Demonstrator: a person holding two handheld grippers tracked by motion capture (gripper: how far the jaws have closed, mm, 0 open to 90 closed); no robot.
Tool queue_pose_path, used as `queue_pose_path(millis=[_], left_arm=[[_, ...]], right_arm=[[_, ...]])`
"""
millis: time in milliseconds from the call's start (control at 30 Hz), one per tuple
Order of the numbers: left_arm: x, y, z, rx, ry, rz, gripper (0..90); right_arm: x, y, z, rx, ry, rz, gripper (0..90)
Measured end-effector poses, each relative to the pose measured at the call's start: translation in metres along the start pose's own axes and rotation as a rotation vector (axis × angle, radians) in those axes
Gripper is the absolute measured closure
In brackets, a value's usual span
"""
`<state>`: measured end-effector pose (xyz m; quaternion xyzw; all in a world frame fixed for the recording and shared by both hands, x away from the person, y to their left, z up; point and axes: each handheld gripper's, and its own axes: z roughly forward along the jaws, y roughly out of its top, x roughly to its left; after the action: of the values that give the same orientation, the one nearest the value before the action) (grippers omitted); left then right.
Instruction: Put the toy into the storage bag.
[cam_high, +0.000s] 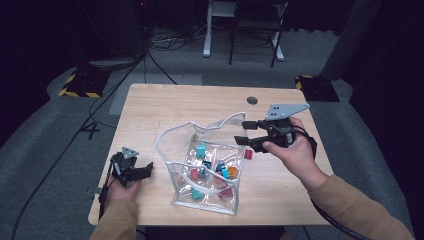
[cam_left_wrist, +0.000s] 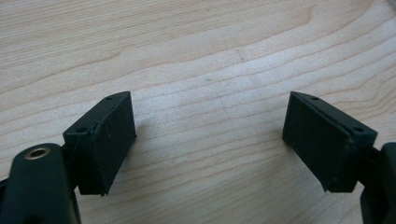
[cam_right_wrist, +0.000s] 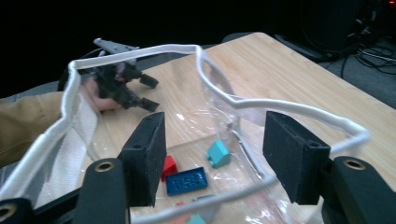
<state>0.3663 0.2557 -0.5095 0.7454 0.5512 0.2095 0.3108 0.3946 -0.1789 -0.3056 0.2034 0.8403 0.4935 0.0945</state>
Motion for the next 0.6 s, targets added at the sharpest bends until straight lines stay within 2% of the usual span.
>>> queue_pose_path(millis=[333, 600], left_arm=[[0.0, 0.0, 0.0, 0.0, 0.0, 0.0, 17.4], [0.0, 0.0, 0.0, 0.0, 0.0, 0.0, 17.4]], right_arm=[[-0.026, -0.015, -0.013, -0.015, -0.075, 0.041, 40.9], [-0.051, -0.035, -0.017, -0.009, -0.123, 0.092, 39.9]])
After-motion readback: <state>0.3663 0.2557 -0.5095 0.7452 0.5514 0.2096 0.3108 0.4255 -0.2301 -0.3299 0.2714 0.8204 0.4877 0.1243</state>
